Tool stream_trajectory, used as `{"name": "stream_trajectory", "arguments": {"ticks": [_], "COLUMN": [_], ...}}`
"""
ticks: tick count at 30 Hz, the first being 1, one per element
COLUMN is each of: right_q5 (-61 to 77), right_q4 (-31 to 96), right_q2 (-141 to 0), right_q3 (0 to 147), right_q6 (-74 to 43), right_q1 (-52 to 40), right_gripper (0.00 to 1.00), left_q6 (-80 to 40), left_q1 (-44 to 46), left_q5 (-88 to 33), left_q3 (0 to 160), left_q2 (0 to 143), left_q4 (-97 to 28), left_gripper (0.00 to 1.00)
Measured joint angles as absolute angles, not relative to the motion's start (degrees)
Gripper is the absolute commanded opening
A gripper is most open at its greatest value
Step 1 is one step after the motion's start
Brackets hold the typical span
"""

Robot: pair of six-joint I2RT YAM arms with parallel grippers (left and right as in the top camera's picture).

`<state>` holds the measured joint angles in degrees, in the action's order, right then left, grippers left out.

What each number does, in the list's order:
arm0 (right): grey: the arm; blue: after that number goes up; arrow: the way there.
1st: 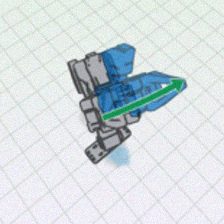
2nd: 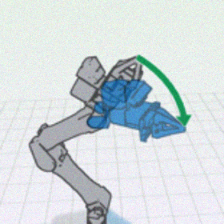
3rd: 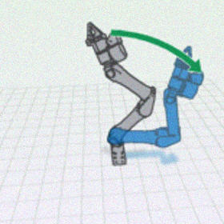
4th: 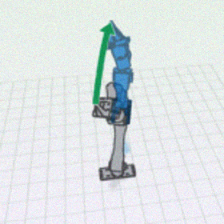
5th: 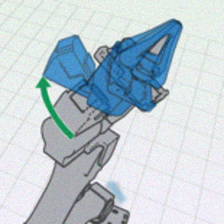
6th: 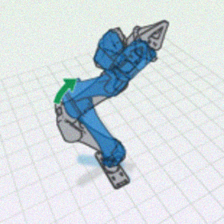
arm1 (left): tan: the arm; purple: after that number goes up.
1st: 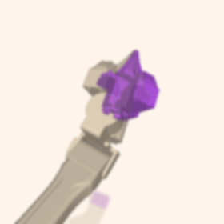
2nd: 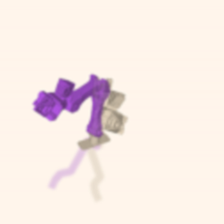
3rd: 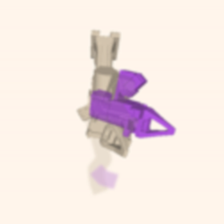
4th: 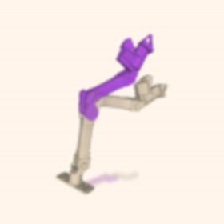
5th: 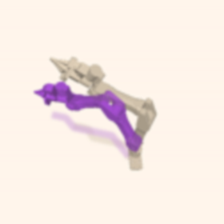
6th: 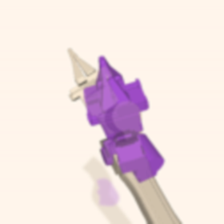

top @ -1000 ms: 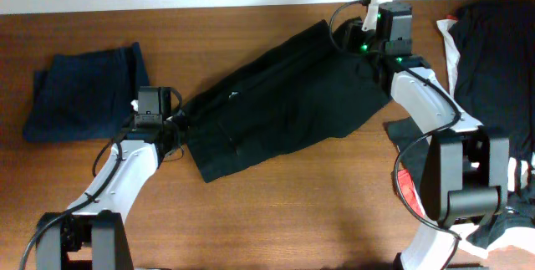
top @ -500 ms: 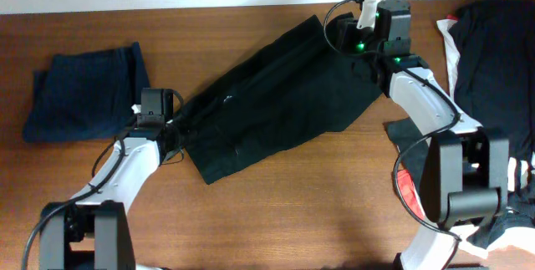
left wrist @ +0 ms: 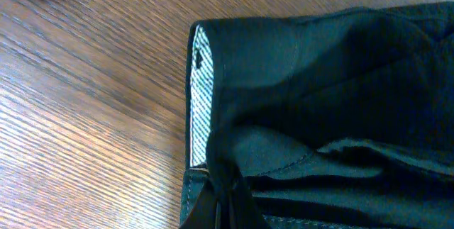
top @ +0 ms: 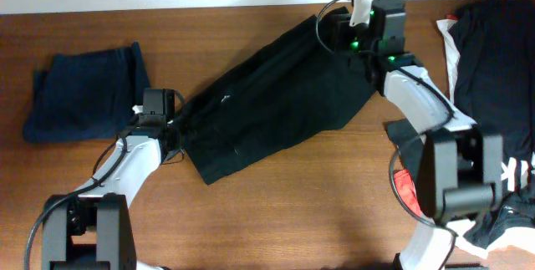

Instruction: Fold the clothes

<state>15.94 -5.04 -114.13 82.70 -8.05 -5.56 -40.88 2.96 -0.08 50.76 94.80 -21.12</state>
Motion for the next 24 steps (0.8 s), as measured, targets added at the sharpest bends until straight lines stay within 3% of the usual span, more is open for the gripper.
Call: {"name": "stream_trajectory", "arguments": {"ticks": [1, 2, 3, 4, 5, 6, 9, 19, 24], "right_q5": [15.81, 15.66, 15.42, 15.07, 14.72, 14.37, 12.84, 10.46, 15.09], "right_q4": [-6.26, -7.53, -8.27, -8.82, -9.23, -8.93, -4.71, 30.02, 35.20], "right_q2": [-115.39, -116.71, -117.82, -118.85, -119.72, -120.16, -120.36, -117.75, -117.75], "right_q3": [82.72, 82.72, 82.72, 82.72, 82.72, 82.72, 82.89, 83.85, 83.83], "right_q6": [-7.97, -7.81, -7.84, -7.86, -7.51, -7.60, -7.44, -7.44, -7.51], "right_q1": [-5.69, -5.82, -5.96, -6.11, -6.24, -6.24, -6.04, 5.43, 7.27], "right_gripper": [0.26, 0.36, 0.41, 0.57, 0.93, 0.99, 0.99, 0.99, 0.99], "left_q6": [-41.23, -41.76, -42.57, -43.42, -44.73, -45.63, -47.31, -41.12, -38.30], "left_q1": [2.92, 2.81, 2.61, 2.33, 1.87, 1.39, 0.73, -1.50, -2.22], "left_q5": [0.32, 0.71, 0.97, 1.43, 2.00, 2.48, 3.64, 3.25, -0.21], "left_q3": [50.76, 50.76, 50.76, 50.76, 50.76, 50.76, 50.68, 53.28, 55.09], "left_q2": [94.85, 94.85, 94.85, 94.85, 94.89, 94.98, 95.18, 94.08, 89.76], "left_q4": [-21.12, -21.12, -21.15, -21.19, -21.21, -21.21, -21.34, -23.09, -27.35], "left_gripper": [0.00, 0.07, 0.20, 0.33, 0.53, 0.66, 0.81, 0.82, 0.84]}}
